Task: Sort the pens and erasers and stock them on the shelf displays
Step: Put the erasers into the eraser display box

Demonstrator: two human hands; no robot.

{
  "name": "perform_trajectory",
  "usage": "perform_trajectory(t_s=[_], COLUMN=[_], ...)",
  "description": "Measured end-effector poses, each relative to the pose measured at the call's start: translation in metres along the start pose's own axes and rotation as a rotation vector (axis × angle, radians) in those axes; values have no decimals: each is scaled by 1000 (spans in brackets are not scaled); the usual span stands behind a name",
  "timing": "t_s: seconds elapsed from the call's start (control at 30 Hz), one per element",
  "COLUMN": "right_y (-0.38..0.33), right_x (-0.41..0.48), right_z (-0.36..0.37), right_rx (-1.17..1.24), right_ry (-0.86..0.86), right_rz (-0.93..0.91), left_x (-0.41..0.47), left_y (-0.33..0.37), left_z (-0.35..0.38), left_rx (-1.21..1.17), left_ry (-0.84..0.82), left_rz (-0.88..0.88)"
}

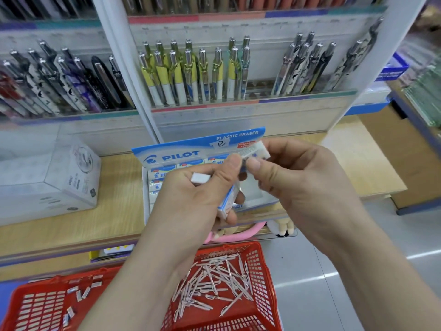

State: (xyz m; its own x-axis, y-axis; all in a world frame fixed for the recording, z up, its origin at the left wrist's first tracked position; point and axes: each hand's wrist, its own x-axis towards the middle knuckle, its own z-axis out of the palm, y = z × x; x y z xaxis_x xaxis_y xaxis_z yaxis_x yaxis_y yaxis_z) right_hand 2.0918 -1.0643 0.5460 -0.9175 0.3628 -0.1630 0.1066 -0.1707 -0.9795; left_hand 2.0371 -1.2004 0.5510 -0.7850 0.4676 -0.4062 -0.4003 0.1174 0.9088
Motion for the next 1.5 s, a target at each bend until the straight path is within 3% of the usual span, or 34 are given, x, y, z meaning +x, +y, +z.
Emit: perform_trajectory(t_s=[0.1, 0.2, 0.33, 0.47, 0.67, 0.83, 1.07, 1.33, 1.5], right_y=[3, 3, 4, 8, 25, 36, 36, 44, 31], right_x=[1, 5, 16, 23, 29, 35, 38, 43, 48], right_z=[3, 1, -8, -12, -8, -5, -5, -5, -5], right_rx=[32, 53, -419, -842, -1126, -1137, -1191, -1342, -1298], right_ry=[52, 117, 155, 161, 218, 248, 229, 369, 166], right_rz=[8, 8, -31, -136, -421, -457, -424, -440, -228], left_x=[4, 11, 22, 26, 25, 26, 32, 49, 55], left_y=[2, -2, -16, -24, -19, -10, -5, -7, -5], left_z=[-1, -9, -23, -30, -35, -31, -24, -8, -3], left_rx=[110, 382, 999, 1208, 1328, 1375, 1452, 1436, 1487], left_ry=[9, 124, 231, 194, 197, 151, 131, 107, 99], left_rz=[51, 231, 375, 486, 499, 365, 377, 448, 396])
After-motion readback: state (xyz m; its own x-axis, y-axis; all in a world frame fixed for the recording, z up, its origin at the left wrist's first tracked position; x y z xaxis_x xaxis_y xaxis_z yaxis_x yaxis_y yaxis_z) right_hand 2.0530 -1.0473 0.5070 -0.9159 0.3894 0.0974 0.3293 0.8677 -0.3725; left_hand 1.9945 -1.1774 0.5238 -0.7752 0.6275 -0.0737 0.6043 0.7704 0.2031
